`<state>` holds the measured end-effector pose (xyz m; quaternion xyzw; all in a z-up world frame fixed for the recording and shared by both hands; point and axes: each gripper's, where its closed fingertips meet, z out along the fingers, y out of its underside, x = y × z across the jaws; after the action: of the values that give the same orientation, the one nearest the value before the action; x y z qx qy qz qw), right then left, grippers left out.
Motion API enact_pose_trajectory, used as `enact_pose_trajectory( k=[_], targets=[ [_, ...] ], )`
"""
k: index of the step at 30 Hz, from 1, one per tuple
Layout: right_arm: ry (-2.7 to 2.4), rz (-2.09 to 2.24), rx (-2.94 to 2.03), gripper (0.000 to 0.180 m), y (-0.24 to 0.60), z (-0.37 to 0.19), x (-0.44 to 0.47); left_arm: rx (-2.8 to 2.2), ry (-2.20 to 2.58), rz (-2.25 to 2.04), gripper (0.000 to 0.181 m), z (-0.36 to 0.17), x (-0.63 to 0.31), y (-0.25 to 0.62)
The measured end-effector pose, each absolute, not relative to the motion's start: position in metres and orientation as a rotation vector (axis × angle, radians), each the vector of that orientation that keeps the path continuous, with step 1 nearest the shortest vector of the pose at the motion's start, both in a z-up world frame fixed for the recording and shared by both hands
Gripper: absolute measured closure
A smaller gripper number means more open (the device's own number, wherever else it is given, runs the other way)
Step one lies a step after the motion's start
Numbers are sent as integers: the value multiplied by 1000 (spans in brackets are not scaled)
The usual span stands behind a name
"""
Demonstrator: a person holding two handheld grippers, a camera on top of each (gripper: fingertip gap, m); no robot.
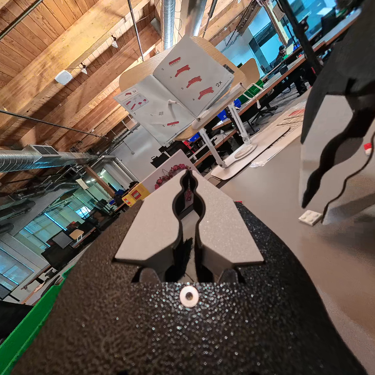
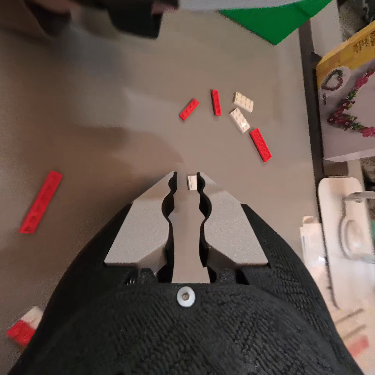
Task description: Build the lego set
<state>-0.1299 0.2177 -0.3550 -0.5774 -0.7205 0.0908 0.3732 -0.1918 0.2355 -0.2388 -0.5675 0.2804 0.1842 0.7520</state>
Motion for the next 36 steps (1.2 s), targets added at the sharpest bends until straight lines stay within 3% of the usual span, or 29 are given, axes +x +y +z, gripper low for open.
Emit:
enact_pose_trajectory(
  k=[6, 12, 22, 36],
  targets=[
    [-1725, 594, -1605, 160, 201, -319, -119, -1254, 588, 379, 181, -239, -196, 237],
    [-1869, 866, -1653, 161, 130, -324, -106, -1262, 600, 370, 181, -242, -193, 238],
    [-1920, 715, -1759, 160, 98, -362, -86, -1259, 596, 346, 181, -240, -193, 237],
    [-1852, 628, -1743, 175, 108, -370, -88, -1228, 694, 270, 181, -242, -172, 229]
  ],
)
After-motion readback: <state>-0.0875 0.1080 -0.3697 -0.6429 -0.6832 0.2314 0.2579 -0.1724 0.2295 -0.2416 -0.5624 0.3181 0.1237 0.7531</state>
